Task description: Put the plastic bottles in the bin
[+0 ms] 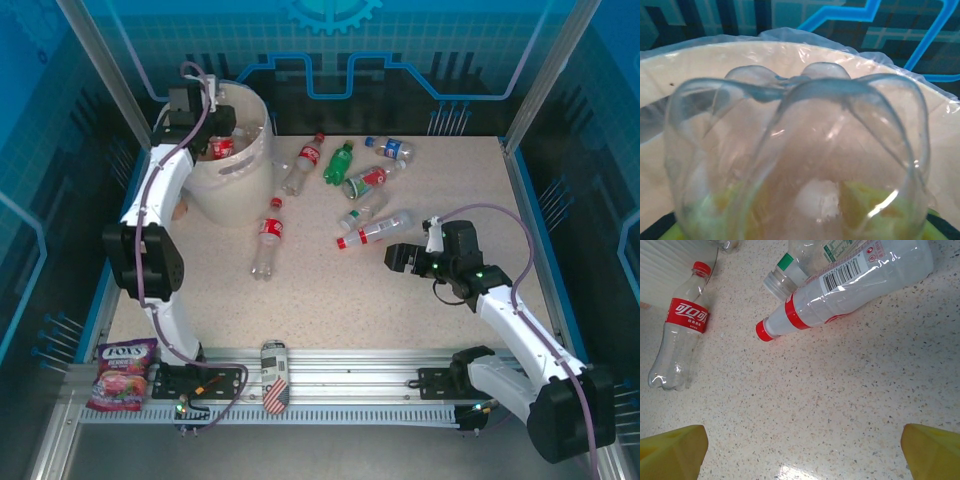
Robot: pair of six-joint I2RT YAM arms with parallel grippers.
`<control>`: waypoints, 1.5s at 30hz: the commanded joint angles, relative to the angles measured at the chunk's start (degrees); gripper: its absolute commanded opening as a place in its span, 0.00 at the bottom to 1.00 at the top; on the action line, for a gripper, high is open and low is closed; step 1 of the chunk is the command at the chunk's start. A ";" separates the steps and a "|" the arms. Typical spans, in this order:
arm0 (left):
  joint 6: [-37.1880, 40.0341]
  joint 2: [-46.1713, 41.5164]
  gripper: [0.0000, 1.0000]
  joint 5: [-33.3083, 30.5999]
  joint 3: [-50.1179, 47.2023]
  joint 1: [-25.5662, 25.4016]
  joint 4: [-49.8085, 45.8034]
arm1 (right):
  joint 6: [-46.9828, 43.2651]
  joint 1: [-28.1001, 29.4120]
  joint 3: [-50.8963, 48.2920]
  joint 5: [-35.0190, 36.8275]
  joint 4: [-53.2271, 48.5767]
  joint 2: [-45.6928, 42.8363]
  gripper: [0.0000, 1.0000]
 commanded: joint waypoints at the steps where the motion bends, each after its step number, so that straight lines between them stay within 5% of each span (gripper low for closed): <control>1: 0.99 3.63 0.00 0.56 0.14 0.07 -1.84 | -0.54 -0.86 2.23 -0.14 -1.25 -1.11 1.00; 7: 0.23 6.34 0.04 0.73 0.49 0.05 -2.17 | -1.04 -0.86 2.78 0.14 -1.48 -0.69 1.00; 14: -0.23 7.15 0.41 0.97 0.93 0.02 -2.44 | -1.16 -0.91 2.44 0.24 -1.14 -0.16 1.00; 18: -0.23 6.64 0.72 1.34 1.59 0.00 -2.88 | -1.33 -0.89 2.23 0.44 -1.06 0.04 1.00; 23: -0.14 5.36 0.90 1.39 1.55 0.00 -3.04 | -1.29 -0.92 2.25 0.26 -0.79 0.08 1.00; 32: 0.89 0.34 0.99 0.90 1.52 0.07 -3.73 | -1.16 -1.19 2.78 1.19 -1.36 -0.24 1.00; 38: 2.14 -4.70 0.99 -0.16 1.63 0.11 -5.68 | 5.71 -7.93 -0.14 -3.24 3.16 -1.97 1.00; 45: 2.50 -10.95 0.99 -0.97 -0.04 0.08 -9.33 | 2.58 -10.31 3.02 -0.68 -0.28 -1.66 1.00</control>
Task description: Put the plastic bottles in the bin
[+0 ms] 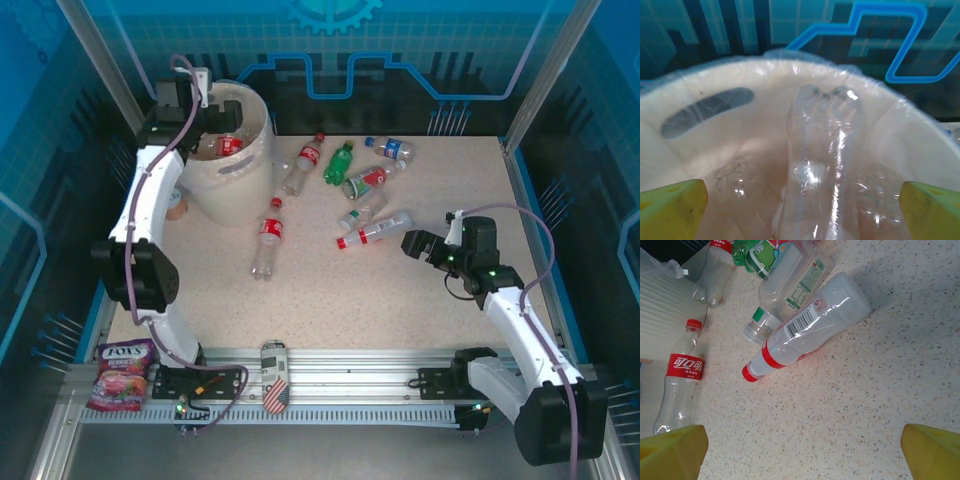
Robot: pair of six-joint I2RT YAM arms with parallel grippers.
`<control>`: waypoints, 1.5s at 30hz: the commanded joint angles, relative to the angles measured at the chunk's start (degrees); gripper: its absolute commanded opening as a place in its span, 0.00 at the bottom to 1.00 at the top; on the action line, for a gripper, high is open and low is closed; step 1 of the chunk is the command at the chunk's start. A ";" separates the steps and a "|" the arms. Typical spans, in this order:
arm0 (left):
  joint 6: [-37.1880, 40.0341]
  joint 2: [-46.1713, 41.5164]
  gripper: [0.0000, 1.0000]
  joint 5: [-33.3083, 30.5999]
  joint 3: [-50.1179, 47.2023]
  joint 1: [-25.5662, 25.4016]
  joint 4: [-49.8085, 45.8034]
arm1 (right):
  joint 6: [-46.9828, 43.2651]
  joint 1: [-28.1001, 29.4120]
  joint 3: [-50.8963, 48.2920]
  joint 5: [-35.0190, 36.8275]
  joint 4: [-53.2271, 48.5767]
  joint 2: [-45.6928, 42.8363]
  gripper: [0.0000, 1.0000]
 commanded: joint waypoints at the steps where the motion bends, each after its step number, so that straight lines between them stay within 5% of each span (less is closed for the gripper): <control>1: 1.18 -4.68 0.99 -1.08 -1.61 -0.01 -3.74 | -1.40 -1.17 2.95 1.01 -1.81 -0.23 1.00; 10: -1.67 -24.39 0.99 -5.89 -15.87 -0.99 -3.55 | -4.35 -3.13 6.11 1.35 -2.35 2.80 1.00; 16: -1.34 -35.30 0.99 -16.27 -21.03 -11.83 -13.06 | -5.24 -3.44 7.34 2.22 -2.70 3.48 1.00; 23: -10.82 -42.04 0.96 -17.52 -30.27 -20.69 -20.89 | -4.65 -3.48 7.87 0.73 -1.13 5.50 1.00; 31: -11.29 -36.67 0.95 -6.84 -40.83 -24.49 -17.63 | -4.13 -3.47 7.53 -0.67 -0.06 6.27 1.00; 45: -16.16 -14.64 0.89 -7.97 -49.06 -22.90 -0.23 | -5.34 -3.57 4.25 1.25 -3.57 0.05 1.00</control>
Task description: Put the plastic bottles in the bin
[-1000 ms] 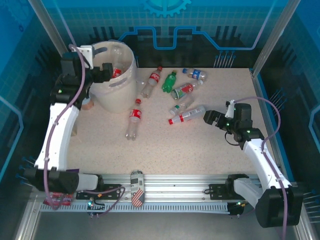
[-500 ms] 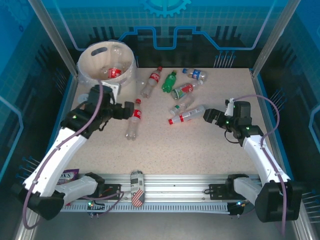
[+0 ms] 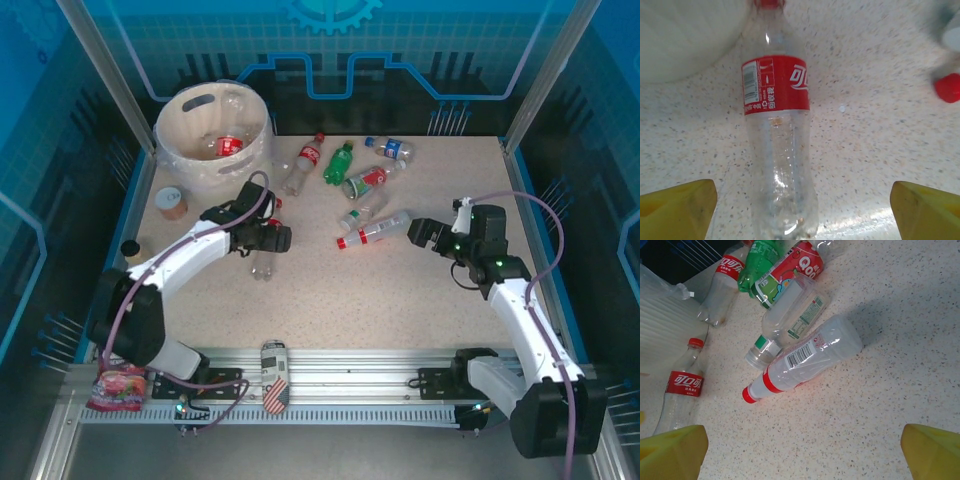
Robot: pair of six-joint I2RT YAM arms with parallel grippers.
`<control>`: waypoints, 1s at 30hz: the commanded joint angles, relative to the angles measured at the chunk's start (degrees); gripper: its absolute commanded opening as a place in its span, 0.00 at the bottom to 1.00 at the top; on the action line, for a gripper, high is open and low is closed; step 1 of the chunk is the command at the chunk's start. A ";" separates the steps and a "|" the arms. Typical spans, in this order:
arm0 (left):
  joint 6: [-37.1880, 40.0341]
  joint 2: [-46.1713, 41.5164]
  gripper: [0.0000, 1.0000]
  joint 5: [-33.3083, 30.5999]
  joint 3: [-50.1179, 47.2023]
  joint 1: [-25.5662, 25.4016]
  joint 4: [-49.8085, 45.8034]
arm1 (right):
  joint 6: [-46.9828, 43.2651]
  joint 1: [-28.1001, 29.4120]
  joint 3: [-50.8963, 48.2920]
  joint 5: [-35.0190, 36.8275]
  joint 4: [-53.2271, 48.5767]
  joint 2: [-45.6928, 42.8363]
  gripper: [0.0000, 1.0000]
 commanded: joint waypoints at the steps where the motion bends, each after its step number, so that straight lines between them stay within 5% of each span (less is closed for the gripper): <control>1: -2.68 2.74 0.88 0.05 -1.42 0.44 4.92 | -1.18 -0.88 -1.47 1.08 -2.13 -1.86 1.00; 15: -4.95 8.73 0.66 0.83 -4.47 -0.65 6.27 | -0.86 -1.03 -2.54 0.71 -0.68 -1.79 1.00; 23: -4.91 8.52 0.65 4.02 -5.31 -4.45 6.91 | -0.84 -0.98 -2.81 0.60 -0.46 -1.71 1.00; 30: -2.10 9.93 0.95 0.54 2.17 -4.31 3.60 | -0.96 -1.08 -2.56 0.28 -0.33 -1.43 1.00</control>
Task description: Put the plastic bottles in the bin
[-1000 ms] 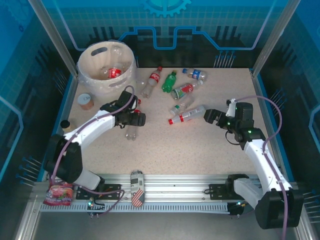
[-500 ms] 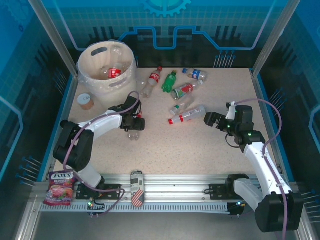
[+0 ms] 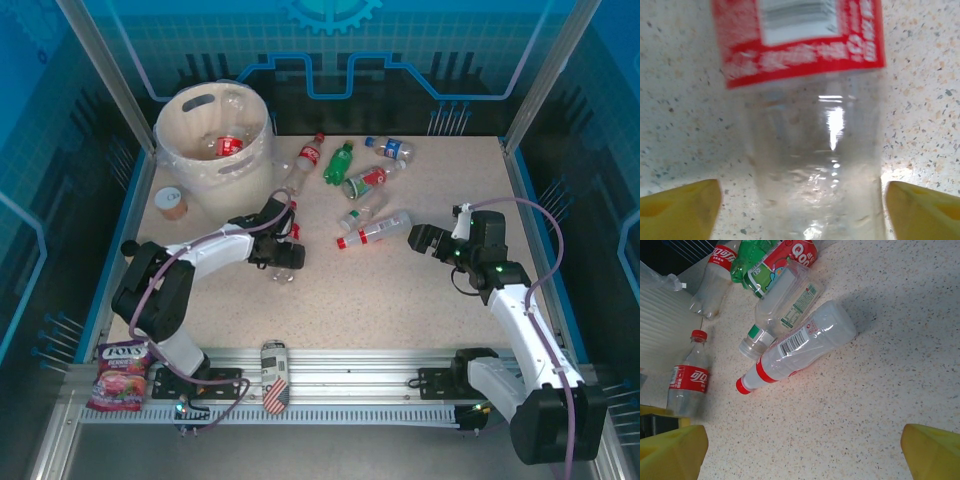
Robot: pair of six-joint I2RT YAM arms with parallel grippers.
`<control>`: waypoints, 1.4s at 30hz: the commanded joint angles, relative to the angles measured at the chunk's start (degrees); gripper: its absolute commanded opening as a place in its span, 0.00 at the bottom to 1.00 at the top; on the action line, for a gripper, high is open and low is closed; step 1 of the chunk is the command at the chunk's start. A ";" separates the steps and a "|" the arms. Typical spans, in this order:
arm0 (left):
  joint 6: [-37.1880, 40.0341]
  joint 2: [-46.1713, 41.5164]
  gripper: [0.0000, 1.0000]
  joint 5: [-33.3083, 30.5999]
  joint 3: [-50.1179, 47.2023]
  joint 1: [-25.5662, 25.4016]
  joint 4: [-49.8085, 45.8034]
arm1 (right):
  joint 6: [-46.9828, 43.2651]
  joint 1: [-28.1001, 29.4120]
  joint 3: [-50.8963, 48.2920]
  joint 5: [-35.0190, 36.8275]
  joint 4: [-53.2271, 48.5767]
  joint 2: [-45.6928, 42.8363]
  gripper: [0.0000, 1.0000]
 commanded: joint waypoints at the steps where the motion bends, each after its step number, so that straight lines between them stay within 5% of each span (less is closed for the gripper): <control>1: 1.93 2.06 0.98 -2.58 6.46 0.16 -1.79 | -0.90 -1.11 -0.60 -0.02 0.59 0.17 1.00; 9: 3.01 12.82 0.98 -3.17 19.33 0.79 -3.18 | -1.16 -1.25 -0.80 0.20 -0.22 -0.84 1.00; 19: 3.02 20.44 0.86 -0.80 25.67 -0.65 -4.31 | -1.71 -1.72 -0.90 0.63 -0.83 -1.71 1.00; 31: 1.94 21.52 0.66 1.21 24.07 -1.04 -2.54 | -1.26 -1.76 -1.08 0.44 -0.29 -1.72 1.00; 42: 5.98 11.54 0.57 3.49 28.96 -3.27 -6.14 | -1.15 -1.85 -0.82 0.78 0.03 -1.68 1.00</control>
